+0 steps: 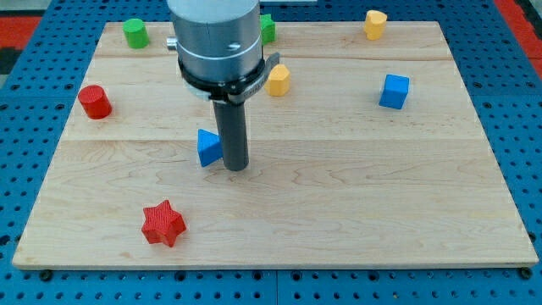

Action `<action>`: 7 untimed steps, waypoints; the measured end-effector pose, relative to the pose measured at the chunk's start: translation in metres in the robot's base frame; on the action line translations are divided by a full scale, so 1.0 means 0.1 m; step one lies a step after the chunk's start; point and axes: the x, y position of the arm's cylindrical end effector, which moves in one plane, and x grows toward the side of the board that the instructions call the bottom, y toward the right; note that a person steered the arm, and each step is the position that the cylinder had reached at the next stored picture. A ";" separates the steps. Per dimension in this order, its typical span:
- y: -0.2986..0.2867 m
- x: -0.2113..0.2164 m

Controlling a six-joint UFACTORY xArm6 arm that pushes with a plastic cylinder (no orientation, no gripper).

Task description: Move the blue triangle to the bottom left

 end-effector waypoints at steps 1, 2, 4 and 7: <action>0.00 -0.13; -0.15 -0.13; -0.38 -0.20; -0.95 -0.27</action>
